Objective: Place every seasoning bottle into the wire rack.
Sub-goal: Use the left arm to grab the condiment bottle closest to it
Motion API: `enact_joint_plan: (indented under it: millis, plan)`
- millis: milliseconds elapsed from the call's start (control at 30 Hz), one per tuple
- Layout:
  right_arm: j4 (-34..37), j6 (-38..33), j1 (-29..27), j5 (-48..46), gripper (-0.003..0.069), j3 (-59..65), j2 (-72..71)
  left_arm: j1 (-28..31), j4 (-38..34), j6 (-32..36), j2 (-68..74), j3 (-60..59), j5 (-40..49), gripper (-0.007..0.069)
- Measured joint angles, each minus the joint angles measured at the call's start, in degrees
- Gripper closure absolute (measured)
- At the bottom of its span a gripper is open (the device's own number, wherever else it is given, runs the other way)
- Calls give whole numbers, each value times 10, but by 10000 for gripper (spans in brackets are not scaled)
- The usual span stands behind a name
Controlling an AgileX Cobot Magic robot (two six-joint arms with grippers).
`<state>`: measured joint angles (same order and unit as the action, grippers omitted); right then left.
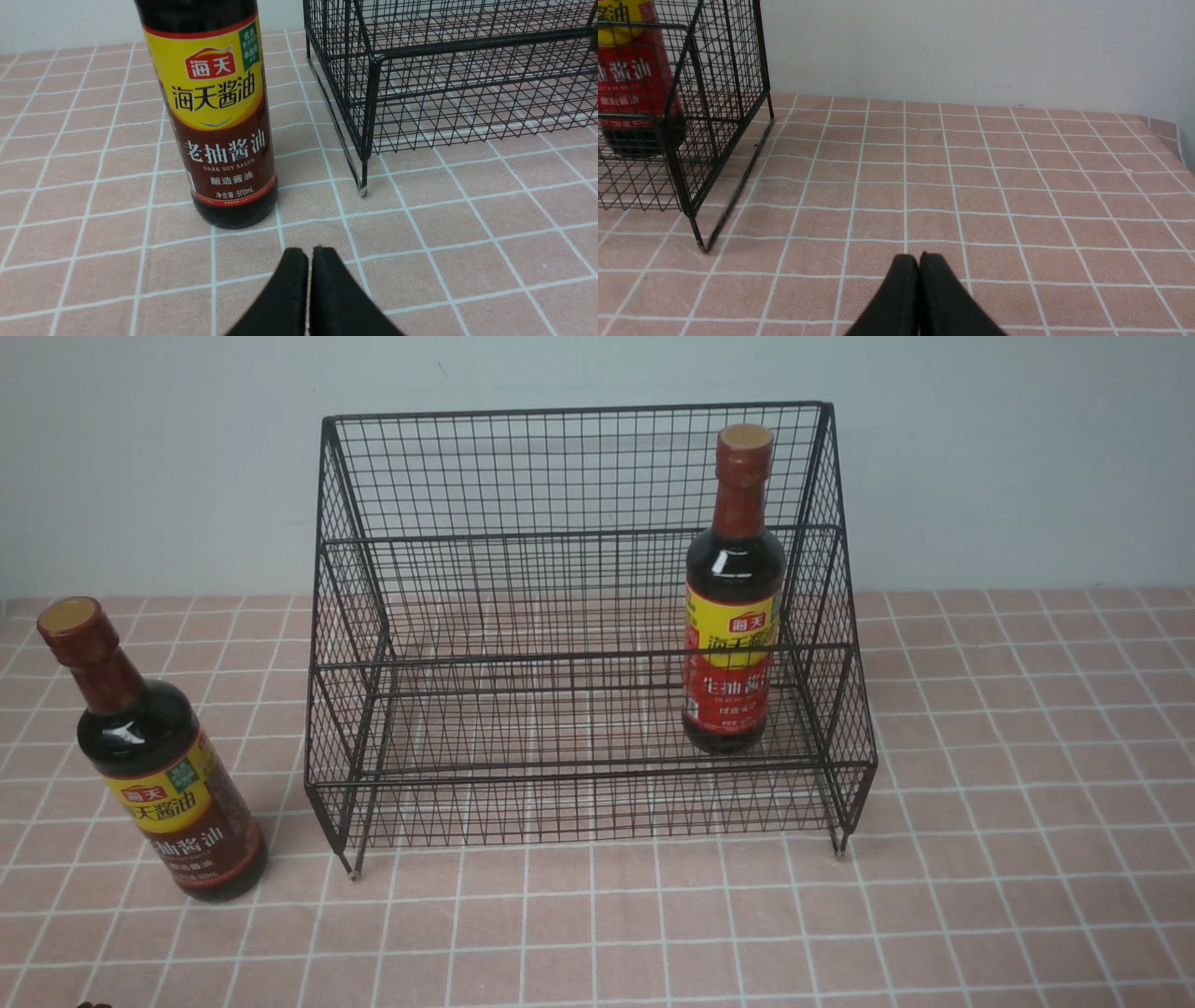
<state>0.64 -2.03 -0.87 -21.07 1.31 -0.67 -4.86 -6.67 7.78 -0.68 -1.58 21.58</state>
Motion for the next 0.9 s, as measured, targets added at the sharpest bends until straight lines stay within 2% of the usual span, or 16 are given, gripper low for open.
enact_joint_plan:
  millis: [900]
  plan:
    - [-1,-6,0,0,671,0,0,0,0,0,0,0,0,631]
